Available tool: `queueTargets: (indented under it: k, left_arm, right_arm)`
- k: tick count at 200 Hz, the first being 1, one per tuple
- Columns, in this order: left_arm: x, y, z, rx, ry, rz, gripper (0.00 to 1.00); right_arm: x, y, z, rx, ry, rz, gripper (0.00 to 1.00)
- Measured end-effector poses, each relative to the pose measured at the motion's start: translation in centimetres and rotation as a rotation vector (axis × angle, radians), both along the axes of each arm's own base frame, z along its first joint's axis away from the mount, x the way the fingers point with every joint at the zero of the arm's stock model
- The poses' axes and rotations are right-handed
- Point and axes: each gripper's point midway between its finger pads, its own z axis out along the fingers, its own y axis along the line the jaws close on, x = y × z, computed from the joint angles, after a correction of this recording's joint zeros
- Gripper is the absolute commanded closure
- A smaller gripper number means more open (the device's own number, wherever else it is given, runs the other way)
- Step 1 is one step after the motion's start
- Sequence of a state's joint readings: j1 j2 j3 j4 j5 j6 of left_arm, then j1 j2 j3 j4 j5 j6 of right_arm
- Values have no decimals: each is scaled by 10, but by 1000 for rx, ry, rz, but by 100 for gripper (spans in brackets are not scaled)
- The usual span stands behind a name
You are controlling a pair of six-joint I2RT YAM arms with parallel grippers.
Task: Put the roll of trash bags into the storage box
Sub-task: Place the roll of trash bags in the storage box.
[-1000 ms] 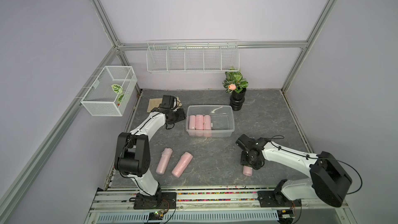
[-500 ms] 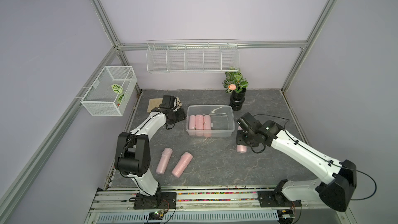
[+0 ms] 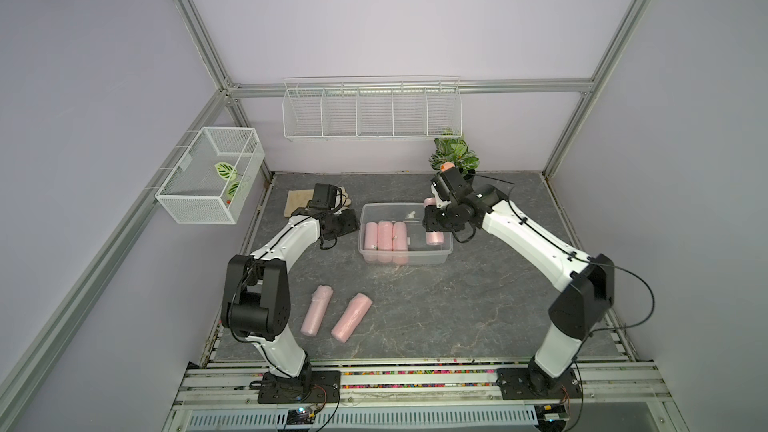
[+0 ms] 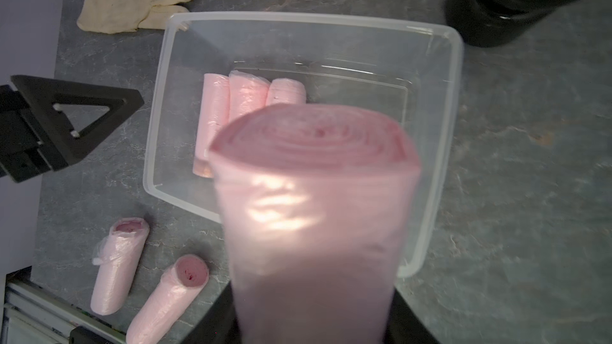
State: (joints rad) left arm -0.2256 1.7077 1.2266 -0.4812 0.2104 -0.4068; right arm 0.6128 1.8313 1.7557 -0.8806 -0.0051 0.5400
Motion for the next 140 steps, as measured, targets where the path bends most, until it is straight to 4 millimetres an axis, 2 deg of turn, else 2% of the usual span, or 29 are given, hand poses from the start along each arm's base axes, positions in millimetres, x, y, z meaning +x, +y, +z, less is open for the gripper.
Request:
queueTargets:
  k: [34,79,140]
  left_arm:
    - [0,0,0,0,1,0,33]
    - [-1,0,-1,1,4,0,33]
    - [-1,0,-1,1,4,0,33]
  right_arm:
    - [21,15,-35,-4,66,41,50]
    - [21,23,-78,-24,161,70,50]
    - [22,32,-114,-22,232,85,50]
